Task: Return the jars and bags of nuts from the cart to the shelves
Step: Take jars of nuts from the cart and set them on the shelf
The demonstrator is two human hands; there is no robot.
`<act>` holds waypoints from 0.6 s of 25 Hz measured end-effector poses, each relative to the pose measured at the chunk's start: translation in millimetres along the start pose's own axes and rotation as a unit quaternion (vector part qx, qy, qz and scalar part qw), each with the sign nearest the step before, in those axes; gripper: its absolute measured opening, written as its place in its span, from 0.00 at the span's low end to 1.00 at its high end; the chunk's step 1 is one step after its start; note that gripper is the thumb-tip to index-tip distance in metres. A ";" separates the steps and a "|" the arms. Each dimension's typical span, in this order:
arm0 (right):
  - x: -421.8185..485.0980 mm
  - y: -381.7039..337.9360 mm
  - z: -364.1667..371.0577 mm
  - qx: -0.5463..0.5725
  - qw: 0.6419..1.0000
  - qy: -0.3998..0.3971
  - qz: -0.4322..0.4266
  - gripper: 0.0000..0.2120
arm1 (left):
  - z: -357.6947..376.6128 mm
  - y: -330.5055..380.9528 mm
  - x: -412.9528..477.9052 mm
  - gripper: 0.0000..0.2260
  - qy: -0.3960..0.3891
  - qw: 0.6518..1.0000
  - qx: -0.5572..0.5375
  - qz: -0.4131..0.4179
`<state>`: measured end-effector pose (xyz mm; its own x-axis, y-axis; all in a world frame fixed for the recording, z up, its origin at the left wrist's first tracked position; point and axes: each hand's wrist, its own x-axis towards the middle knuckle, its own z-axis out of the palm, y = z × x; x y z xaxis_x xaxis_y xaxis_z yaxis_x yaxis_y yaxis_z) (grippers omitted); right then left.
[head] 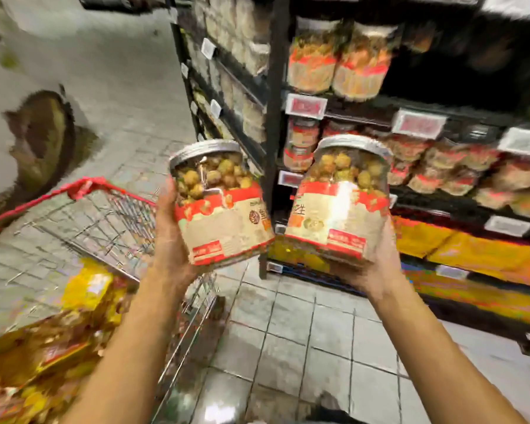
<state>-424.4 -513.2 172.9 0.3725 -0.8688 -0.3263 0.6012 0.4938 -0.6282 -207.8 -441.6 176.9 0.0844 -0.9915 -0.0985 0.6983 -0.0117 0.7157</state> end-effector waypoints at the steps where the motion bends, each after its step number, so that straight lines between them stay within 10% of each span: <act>1: -1.1 -27.8 -19.2 -0.001 1.000 0.007 -0.016 0.23 | 25.7 -20.1 17.0 0.30 -0.011 1.000 0.000 -0.004; 10: 5.8 -184.7 -121.5 0.027 0.995 0.064 -0.077 0.29 | 202.7 -109.3 148.8 0.33 0.049 0.996 0.057 0.046; 15: 42.2 -226.3 -137.9 0.037 0.991 0.058 -0.114 0.27 | 251.7 -121.2 225.8 0.17 0.061 0.981 0.111 0.148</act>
<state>-642.3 -666.8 203.9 0.1397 -0.9547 -0.2626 0.7122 0.2811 -0.6432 -452.3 -696.6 241.9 0.3535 -0.9333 0.0632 0.4603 0.2323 0.8569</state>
